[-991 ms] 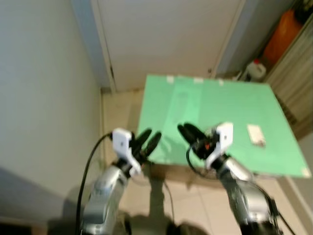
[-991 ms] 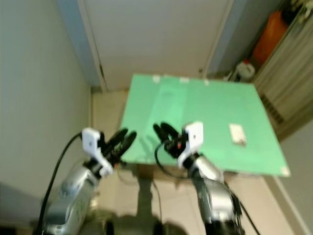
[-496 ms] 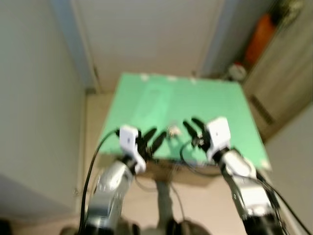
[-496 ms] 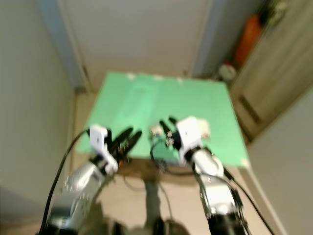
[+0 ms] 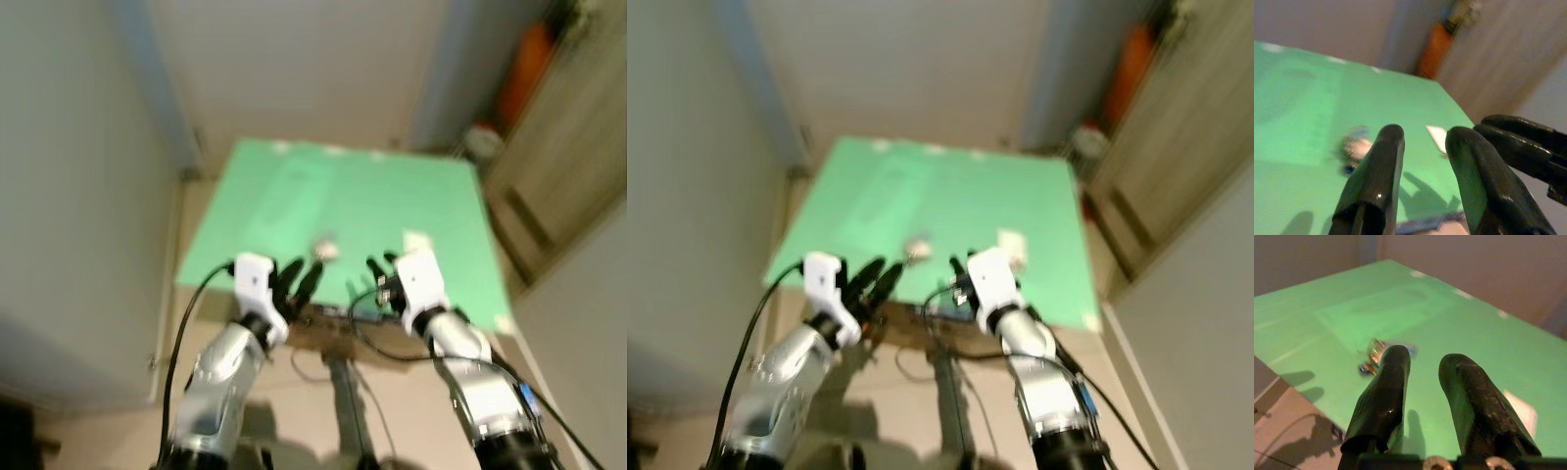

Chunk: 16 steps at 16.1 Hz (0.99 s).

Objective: Hang keys on a hook

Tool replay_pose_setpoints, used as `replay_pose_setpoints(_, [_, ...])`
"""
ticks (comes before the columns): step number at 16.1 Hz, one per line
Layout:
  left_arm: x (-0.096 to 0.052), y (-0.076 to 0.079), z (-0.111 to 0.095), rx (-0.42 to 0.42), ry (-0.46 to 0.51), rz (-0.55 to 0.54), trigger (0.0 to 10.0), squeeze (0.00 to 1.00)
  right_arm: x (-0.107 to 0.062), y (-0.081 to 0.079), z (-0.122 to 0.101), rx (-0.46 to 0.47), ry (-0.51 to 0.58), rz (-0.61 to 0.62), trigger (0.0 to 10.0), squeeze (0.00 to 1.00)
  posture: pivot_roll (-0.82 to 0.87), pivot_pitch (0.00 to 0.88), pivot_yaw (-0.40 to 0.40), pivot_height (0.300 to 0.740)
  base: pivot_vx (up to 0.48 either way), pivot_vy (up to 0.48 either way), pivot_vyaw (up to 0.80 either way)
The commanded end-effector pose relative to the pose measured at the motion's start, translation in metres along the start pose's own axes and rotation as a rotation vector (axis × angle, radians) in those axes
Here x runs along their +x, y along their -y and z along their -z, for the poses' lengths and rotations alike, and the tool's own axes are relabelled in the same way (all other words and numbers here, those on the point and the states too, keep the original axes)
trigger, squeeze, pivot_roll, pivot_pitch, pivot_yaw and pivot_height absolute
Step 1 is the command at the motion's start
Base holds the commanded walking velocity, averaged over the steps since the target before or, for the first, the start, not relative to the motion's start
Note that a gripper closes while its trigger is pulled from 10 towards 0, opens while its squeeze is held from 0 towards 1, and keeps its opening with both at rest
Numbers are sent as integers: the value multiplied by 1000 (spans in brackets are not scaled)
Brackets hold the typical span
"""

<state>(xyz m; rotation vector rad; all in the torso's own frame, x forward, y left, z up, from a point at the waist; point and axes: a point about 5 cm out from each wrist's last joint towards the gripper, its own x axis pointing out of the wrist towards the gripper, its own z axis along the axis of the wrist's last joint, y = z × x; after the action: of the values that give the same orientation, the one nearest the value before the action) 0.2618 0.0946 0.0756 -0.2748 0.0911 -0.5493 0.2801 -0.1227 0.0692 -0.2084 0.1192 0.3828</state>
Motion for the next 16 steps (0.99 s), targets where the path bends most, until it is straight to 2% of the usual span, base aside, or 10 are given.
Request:
replay_pose_setpoints(1, [-3,-3,2,8,-14,-17,10000,0,4,1,-1,0,-4,19,10000,0,57,116,-5,740,480,0,0])
replay_pose_setpoints(2, [-3,-2,2,9,-14,-10,10000,0,5,2,2,-11,-37,38,10000,0,56,116,-4,740,480,0,0])
replay_pose_setpoints(3, [-2,-2,2,10,-15,-6,10000,0,3,2,2,19,-26,7,10000,0,57,116,-2,740,480,0,0])
replay_pose_setpoints(5, [-1,-2,1,13,-14,-1,10000,0,2,0,2,8,-15,6,10000,0,57,116,0,740,480,0,800])
replay_pose_setpoints(8, [0,0,1,22,-17,9,10000,0,4,-1,7,2,-53,27,10000,0,58,119,1,740,480,0,0])
replay_pose_setpoints(10, [0,2,2,30,-24,8,10000,0,2,-4,13,-1,-92,-22,10000,0,59,123,1,740,208,0,0])
replay_pose_setpoints(13, [-2,2,9,27,-53,-17,10000,0,-13,-15,31,-22,-183,-145,10000,0,53,134,-4,740,0,0,0])
replay_pose_setpoints(14, [-5,-1,15,34,-81,-43,10000,0,-23,-18,36,6,-196,-186,10000,0,51,142,-6,740,0,0,0])
replay_pose_setpoints(15, [-5,-1,15,39,-86,-45,10000,0,-26,-18,36,20,-197,-196,10000,0,49,147,-6,740,0,0,0])
replay_pose_setpoints(16, [-9,-2,20,45,-107,-55,10000,0,-37,-24,33,72,-172,-281,10000,0,44,156,-5,740,0,0,0])
